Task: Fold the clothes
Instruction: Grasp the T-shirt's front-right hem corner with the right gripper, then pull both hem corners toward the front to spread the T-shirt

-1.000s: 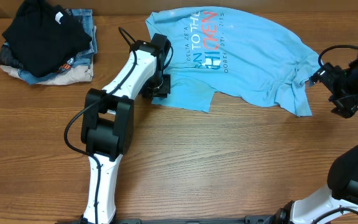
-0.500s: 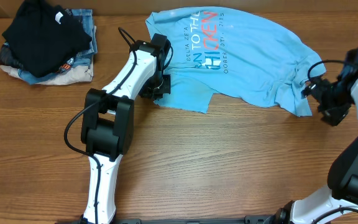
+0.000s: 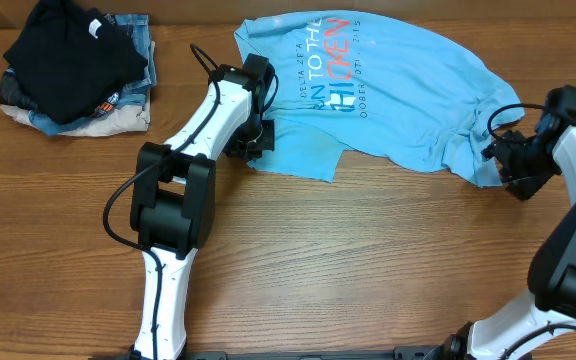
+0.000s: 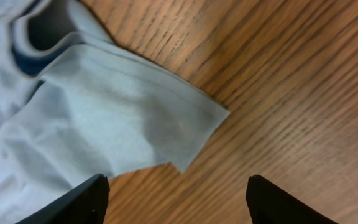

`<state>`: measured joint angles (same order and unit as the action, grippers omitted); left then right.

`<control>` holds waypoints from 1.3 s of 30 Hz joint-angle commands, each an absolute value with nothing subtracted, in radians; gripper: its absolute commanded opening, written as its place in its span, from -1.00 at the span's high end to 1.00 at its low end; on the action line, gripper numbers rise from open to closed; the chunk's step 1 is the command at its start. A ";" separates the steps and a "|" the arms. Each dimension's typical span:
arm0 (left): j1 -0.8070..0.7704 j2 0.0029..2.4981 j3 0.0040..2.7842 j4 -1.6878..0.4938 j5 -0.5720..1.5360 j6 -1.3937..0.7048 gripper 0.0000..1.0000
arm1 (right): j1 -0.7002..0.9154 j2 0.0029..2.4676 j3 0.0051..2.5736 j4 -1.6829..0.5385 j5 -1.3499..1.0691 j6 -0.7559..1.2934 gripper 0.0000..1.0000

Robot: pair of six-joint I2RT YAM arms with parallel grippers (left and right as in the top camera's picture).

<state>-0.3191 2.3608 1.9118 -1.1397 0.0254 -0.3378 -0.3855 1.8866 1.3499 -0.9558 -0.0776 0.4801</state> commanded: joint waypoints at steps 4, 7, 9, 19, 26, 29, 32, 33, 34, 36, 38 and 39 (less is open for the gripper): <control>-0.316 2.370 1.885 -1.150 0.026 -0.341 0.88 | -0.381 1.958 1.346 -0.942 -0.067 0.544 -0.34; -0.316 2.370 1.885 -1.147 0.026 -0.341 0.88 | -0.381 1.982 1.346 -0.937 -0.059 0.551 -0.32; -0.316 2.370 1.885 -1.146 0.026 -0.341 0.88 | -0.381 1.998 1.346 -0.939 -0.047 0.552 -0.32; -0.316 2.370 1.885 -1.144 0.026 -0.340 0.92 | -0.381 2.059 1.346 -0.931 0.007 0.580 -0.01; -0.313 2.370 1.885 -1.171 0.026 -0.340 0.92 | -0.384 2.073 1.347 -0.931 0.083 0.621 0.73; -0.312 2.370 1.885 -1.219 0.021 -0.337 0.92 | -0.395 2.072 1.353 -0.952 0.132 0.637 0.90; -0.312 2.370 1.885 -1.276 0.015 -0.339 0.92 | -0.421 2.072 1.368 -0.978 0.146 0.637 0.92; -0.312 2.370 1.885 -1.297 0.015 -0.348 0.92 | -0.430 2.072 1.373 -0.984 0.146 0.638 0.92; -0.312 2.370 1.885 -1.317 0.015 -0.360 0.92 | -0.442 2.072 1.378 -0.994 0.146 0.643 0.92; -0.307 2.370 1.885 -1.354 0.015 -0.387 0.92 | -0.467 2.072 1.387 -1.015 0.141 0.664 0.92; -0.298 2.370 1.885 -1.392 0.014 -0.402 0.92 | -0.490 2.072 1.391 -1.030 0.141 0.664 0.92; -0.292 2.370 1.885 -1.413 0.014 -0.402 0.91 | -0.501 2.072 1.393 -1.037 0.142 0.663 0.92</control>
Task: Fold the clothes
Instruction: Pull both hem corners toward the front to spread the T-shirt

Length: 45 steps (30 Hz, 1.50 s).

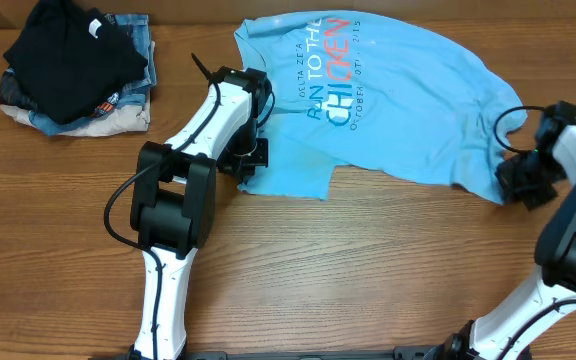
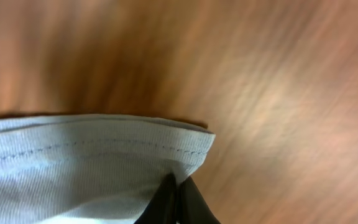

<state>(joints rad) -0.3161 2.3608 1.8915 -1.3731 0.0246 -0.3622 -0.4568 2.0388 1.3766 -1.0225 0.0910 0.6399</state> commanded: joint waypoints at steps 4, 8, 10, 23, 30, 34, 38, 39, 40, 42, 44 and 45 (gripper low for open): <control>-0.264 2.369 1.885 -1.515 0.013 -0.405 0.91 | -0.544 2.070 1.398 -1.074 0.135 0.696 0.92; -0.255 2.369 1.885 -1.610 -0.028 -0.413 0.91 | -0.572 2.058 1.407 -1.106 0.134 0.715 0.92; -0.255 2.369 1.885 -1.659 -0.088 -0.461 0.91 | -0.579 2.044 1.410 -1.112 0.133 0.716 0.92; -0.255 2.153 1.655 -1.684 -0.175 -0.566 0.92 | -0.579 1.916 1.410 -1.162 0.130 0.734 0.92; -0.255 1.962 1.409 -1.562 -0.104 -0.572 0.92 | -0.579 1.913 1.409 -1.170 0.126 0.734 0.92; -0.259 1.912 1.299 -1.514 -0.050 -0.572 0.92 | -0.579 1.913 1.409 -1.170 0.126 0.734 0.92; -0.274 1.908 1.192 -1.458 -0.020 -0.574 0.92 | -0.579 1.913 1.409 -1.177 0.134 0.735 0.92; -0.278 1.908 1.166 -1.436 -0.001 -0.576 0.92 | -0.579 1.913 1.409 -1.177 0.141 0.738 0.92; -0.282 1.908 1.143 -1.416 0.018 -0.576 0.92 | -0.580 1.913 1.409 -1.176 0.143 0.738 0.92; -0.293 1.908 1.106 -1.386 0.048 -0.576 0.91 | -0.583 1.913 1.409 -1.179 0.158 0.760 0.92; -0.304 1.908 1.085 -1.377 0.056 -0.583 0.91 | -0.589 1.913 1.409 -1.181 0.162 0.783 0.92; -0.310 1.908 1.079 -1.377 0.056 -0.585 0.92 | -0.592 1.913 1.409 -1.177 0.161 0.786 0.92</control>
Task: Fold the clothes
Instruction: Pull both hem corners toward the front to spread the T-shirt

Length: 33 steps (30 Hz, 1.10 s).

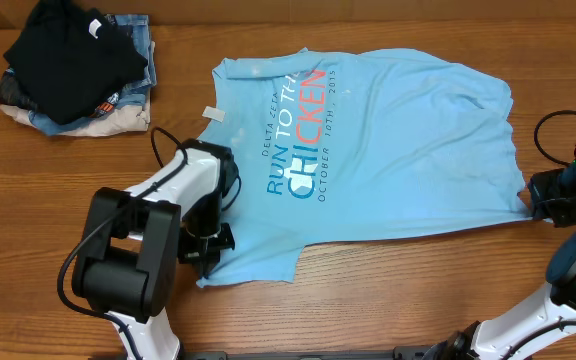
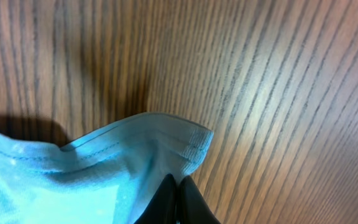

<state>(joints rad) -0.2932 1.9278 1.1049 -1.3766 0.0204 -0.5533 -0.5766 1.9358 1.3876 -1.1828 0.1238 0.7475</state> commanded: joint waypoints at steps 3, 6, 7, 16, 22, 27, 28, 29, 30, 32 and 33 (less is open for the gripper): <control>-0.326 1.908 1.073 -1.386 0.057 -0.592 0.91 | -0.604 1.913 1.409 -1.169 0.173 0.786 0.92; -0.345 1.907 1.073 -1.394 0.057 -0.611 0.92 | -0.618 1.913 1.409 -1.169 0.203 0.788 0.92; -0.352 1.907 1.072 -1.399 0.057 -0.616 0.92 | -0.624 1.913 1.409 -1.169 0.218 0.794 0.92; -0.381 1.907 1.068 -1.436 0.056 -0.633 0.91 | -0.679 1.913 1.410 -1.177 0.239 0.850 0.92; -0.384 1.907 1.068 -1.493 0.055 -0.628 0.91 | -0.690 1.913 1.410 -1.186 0.239 0.865 0.92; -0.394 1.907 1.069 -1.464 0.045 -0.627 0.70 | -0.690 1.913 1.410 -1.179 0.226 0.850 0.52; -0.393 1.907 1.069 -1.458 0.045 -0.624 0.53 | -0.690 1.913 1.410 -1.173 0.213 0.832 0.31; -0.393 1.907 1.069 -1.457 0.045 -0.623 0.46 | -0.690 1.913 1.410 -1.167 0.197 0.817 0.10; -0.393 1.907 1.069 -1.458 0.045 -0.623 0.38 | -0.690 1.913 1.410 -1.157 0.179 0.797 -0.47; -0.393 1.907 1.069 -1.457 0.043 -0.616 0.24 | -0.690 1.913 1.410 -1.145 0.148 0.776 -0.98; -0.393 1.907 1.071 -1.457 0.040 -0.612 0.23 | -0.690 1.913 1.414 -1.147 0.140 0.777 -1.00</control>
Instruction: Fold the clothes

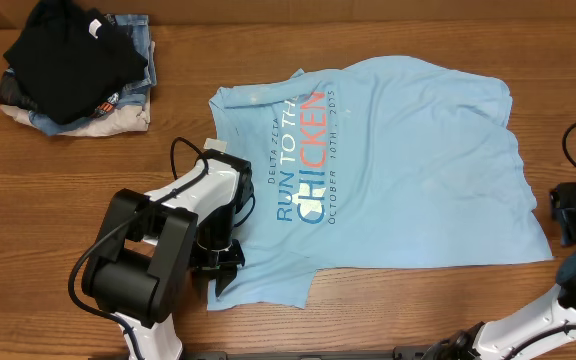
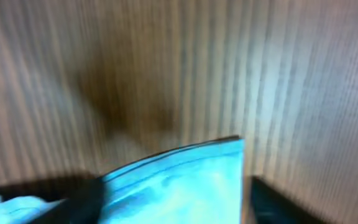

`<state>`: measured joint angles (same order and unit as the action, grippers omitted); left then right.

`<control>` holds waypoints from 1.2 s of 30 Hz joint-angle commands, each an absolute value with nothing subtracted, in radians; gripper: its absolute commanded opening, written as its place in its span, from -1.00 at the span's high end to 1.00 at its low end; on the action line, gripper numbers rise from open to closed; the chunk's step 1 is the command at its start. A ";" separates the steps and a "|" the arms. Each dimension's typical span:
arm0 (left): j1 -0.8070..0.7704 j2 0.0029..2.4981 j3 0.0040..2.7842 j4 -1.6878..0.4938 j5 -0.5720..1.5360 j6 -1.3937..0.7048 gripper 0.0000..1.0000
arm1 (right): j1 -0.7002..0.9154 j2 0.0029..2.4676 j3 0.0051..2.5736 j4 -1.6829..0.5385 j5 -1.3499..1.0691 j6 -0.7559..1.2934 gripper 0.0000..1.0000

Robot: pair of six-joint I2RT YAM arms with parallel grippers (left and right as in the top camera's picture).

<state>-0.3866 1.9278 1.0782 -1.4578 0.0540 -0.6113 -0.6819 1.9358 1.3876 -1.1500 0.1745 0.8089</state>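
Note:
A light blue T-shirt (image 1: 398, 170) with "RUN TO THE CHICKEN" print lies spread flat across the middle of the table. My left gripper (image 1: 218, 265) rests on its near left corner; the overhead view does not show whether it grips the cloth. My right gripper (image 1: 566, 213) sits at the table's right edge, just off the shirt's right hem. In the blurred right wrist view the right gripper (image 2: 176, 198) is open, and a corner of the shirt (image 2: 179, 180) lies between its dark fingers (image 2: 278, 200).
A pile of clothes (image 1: 73, 65), black on top of denim and beige pieces, sits at the far left corner. The wooden table (image 1: 418, 310) shows bare in front of the shirt. Black cables trail from both arms.
My right gripper, shut on the shirt's right corner before, now stands open with the corner loose between its fingers. The shirt lies a little flatter and nearer. The left gripper has shifted slightly nearer.
The shirt lay bunched at the far side, my right gripper open beside its right corner and my left at its left hem. Then the right gripper was shut on that corner. Later the shirt was stretched out flat between both arms, and now the right has let go.

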 commanded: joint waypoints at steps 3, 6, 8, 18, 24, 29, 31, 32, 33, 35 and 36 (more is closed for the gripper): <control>-0.393 1.907 1.088 -1.457 0.034 -0.613 0.21 | -0.690 1.913 1.450 -1.179 0.137 0.776 -1.00; -0.393 1.905 1.126 -1.459 0.033 -0.605 0.17 | -0.690 1.913 1.513 -1.231 0.136 0.758 -1.00; -0.393 1.897 1.163 -1.465 0.033 -0.601 -0.01 | -0.689 1.913 1.570 -1.269 0.136 0.729 -1.00; -0.393 1.835 1.338 -1.549 0.015 -0.575 -0.99 | -0.689 1.913 1.792 -1.381 0.064 0.625 -1.00; -0.391 1.834 1.364 -1.529 0.016 -0.559 -0.99 | -0.683 1.913 1.797 -1.323 -0.117 0.520 -1.00; -0.389 1.834 1.429 -1.509 0.010 -0.549 -0.99 | -0.632 1.913 1.798 -1.242 -0.332 0.298 -0.99; -0.389 1.834 1.477 -1.505 0.001 -0.542 -1.00 | -0.601 1.913 1.798 -1.211 -0.346 0.268 -0.97; -0.389 1.834 1.500 -1.499 -0.004 -0.542 -0.99 | -0.581 1.913 1.798 -1.191 -0.346 0.253 -0.96; -0.389 1.834 1.521 -1.486 -0.004 -0.540 -1.00 | -0.560 1.913 1.798 -1.168 -0.345 0.235 -0.96; -0.389 1.834 1.553 -1.435 -0.003 -0.538 -1.00 | -0.511 1.913 1.798 -1.116 -0.336 0.196 -0.86; -0.389 1.834 1.559 -1.394 0.001 -0.538 -1.00 | -0.485 1.914 1.797 -1.087 -0.327 0.173 -0.66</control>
<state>-0.3866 1.8530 1.5131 -1.4364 0.0147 -0.5621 -0.5468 1.9354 1.7710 -1.1210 -0.2913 0.2749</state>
